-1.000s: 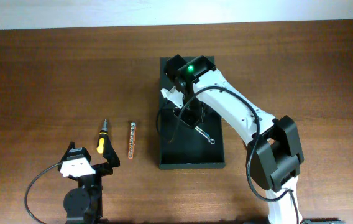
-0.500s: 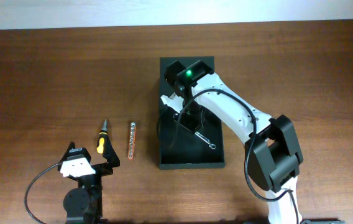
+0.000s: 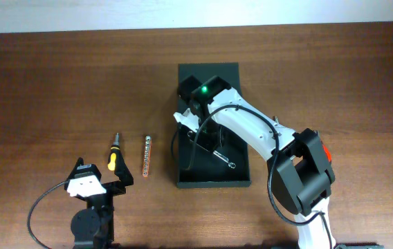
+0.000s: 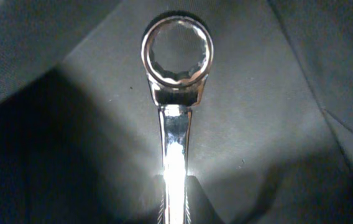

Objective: Pack container
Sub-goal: 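Lower the wrench into the box and open the right gripper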

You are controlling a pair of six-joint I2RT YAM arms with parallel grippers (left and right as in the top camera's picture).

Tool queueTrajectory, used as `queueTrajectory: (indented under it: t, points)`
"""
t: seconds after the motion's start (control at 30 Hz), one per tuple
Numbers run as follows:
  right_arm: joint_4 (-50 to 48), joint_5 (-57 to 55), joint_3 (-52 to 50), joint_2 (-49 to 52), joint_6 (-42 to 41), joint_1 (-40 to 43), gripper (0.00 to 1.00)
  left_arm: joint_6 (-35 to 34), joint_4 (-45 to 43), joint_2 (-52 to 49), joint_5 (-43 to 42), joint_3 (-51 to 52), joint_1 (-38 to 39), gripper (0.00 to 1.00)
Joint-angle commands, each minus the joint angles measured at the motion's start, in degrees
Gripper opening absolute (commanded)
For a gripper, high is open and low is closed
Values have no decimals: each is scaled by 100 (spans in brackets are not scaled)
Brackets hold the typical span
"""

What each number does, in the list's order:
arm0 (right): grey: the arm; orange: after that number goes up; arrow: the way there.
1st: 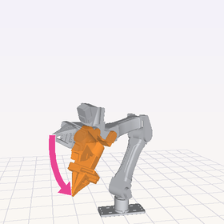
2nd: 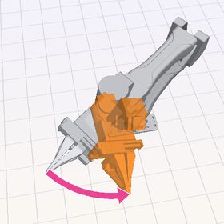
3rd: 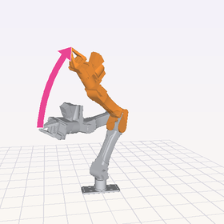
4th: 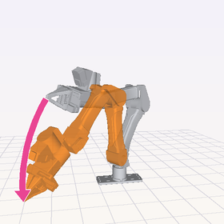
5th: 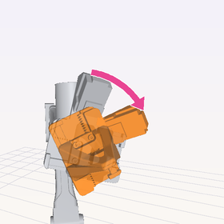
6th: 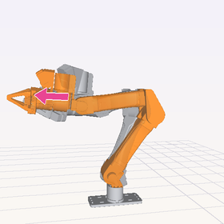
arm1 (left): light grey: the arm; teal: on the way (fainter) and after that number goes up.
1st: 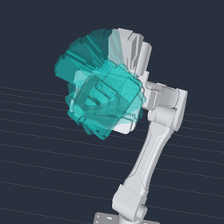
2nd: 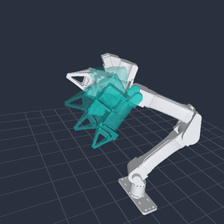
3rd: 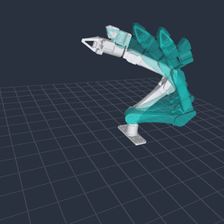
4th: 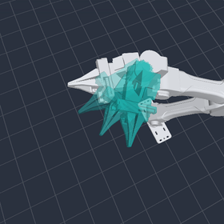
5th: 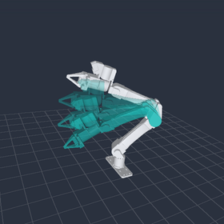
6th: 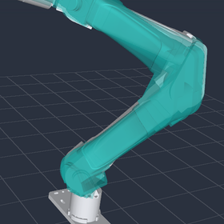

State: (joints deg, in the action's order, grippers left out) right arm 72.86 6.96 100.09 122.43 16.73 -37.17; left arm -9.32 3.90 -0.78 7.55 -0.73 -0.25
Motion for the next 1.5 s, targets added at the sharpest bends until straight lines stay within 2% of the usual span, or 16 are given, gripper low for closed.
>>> queueTrajectory:
  t: [0.0, 0.83, 0.93, 1.07, 1.23, 1.33, 1.4, 1.47]
  points:
    - [-129, -31, -254, -22, 42, -37, 9, -26, 4, 48, -22, 22, -31, 99]
    - [-651, -7, -796, -22, 37, -37, 10, -26, 4, 48, -22, 22, -28, 99]
    - [-647, -7, -796, -22, 37, -37, 22, -26, 4, 48, -22, 22, -28, 99]
    - [-649, -9, -796, -22, 39, -37, 28, -26, 4, 48, -22, 22, -28, 99]
    - [-651, -11, -782, -24, 39, -31, 30, -26, 4, 48, -22, 22, -31, 99]
    - [-597, -155, -627, -24, 28, -31, 36, -26, 4, 48, -22, 22, -31, 99]
    - [-463, -367, -378, -24, -20, -28, 44, -26, 4, 48, -22, 22, -28, 99]
    - [-258, -562, -20, -24, -116, -22, 46, -26, 4, 48, -22, 22, -28, 99]
